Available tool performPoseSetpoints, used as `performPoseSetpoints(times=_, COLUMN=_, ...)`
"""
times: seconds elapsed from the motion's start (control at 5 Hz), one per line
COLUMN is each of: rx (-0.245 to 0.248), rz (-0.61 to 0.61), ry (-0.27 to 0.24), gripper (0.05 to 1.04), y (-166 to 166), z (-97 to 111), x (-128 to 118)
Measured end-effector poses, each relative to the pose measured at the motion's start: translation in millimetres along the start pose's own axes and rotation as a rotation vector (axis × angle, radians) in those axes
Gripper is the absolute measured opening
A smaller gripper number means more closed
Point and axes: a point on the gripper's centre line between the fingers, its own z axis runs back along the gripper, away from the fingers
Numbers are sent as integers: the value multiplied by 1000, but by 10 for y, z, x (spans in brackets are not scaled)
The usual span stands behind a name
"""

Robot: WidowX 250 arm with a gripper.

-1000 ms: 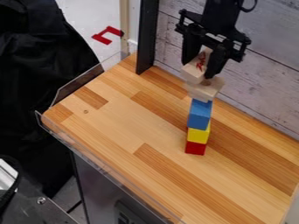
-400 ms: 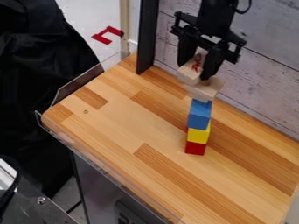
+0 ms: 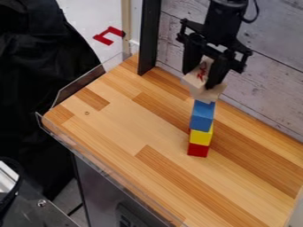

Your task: Put the cube to the top

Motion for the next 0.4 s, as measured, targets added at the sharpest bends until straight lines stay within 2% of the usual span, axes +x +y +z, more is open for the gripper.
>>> performPoseSetpoints(times=0.2, rx=0, rz=0, ry=2, gripper=617, y=0, z=-7, x=-5)
performPoseSetpoints(times=0.4, rx=3, rz=-5, ry=21, gripper=905, y=3, z=-23, x=-25)
